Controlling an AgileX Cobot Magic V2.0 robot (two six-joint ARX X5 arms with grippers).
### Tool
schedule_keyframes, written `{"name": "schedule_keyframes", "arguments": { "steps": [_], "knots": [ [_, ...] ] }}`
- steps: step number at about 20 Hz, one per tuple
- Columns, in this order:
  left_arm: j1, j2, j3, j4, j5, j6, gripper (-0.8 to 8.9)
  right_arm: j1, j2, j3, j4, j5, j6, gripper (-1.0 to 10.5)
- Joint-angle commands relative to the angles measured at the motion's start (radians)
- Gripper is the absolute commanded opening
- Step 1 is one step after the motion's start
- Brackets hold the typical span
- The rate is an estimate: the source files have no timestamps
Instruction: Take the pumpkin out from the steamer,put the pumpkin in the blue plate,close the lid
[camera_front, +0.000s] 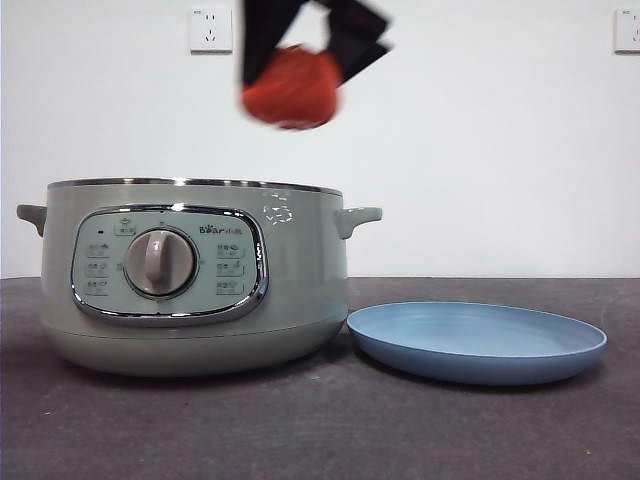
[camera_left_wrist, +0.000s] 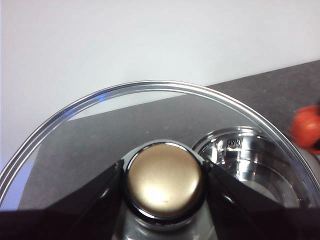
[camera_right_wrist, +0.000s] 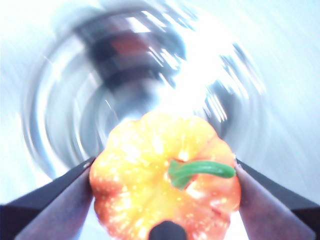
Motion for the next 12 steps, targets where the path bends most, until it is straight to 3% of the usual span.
{"name": "schedule_keyframes", "arguments": {
  "steps": [1,6,8,12],
  "knots": [
    [0.0,0.0,0.012,0.082,0.024,0.002,-0.08,-0.057,-0.07,-0.003,-0.11,0.004,0.045,-0.1],
    [-0.001,0.042,0.012,0.115,0.1,0.001,-0.08,-0.184,-0.194,-0.093,-0.286,0.089,0.167,-0.1],
    [-0.001,0.052,0.012,0.117,0.137,-0.006,-0.08,-0.215,-0.286,-0.249,-0.223,0.128,0.209,-0.1],
    [-0.001,0.082,0.012,0.135,0.156,-0.011,-0.08,-0.24,-0.481,-0.64,0.071,0.132,0.264,-0.1]
  ]
}}
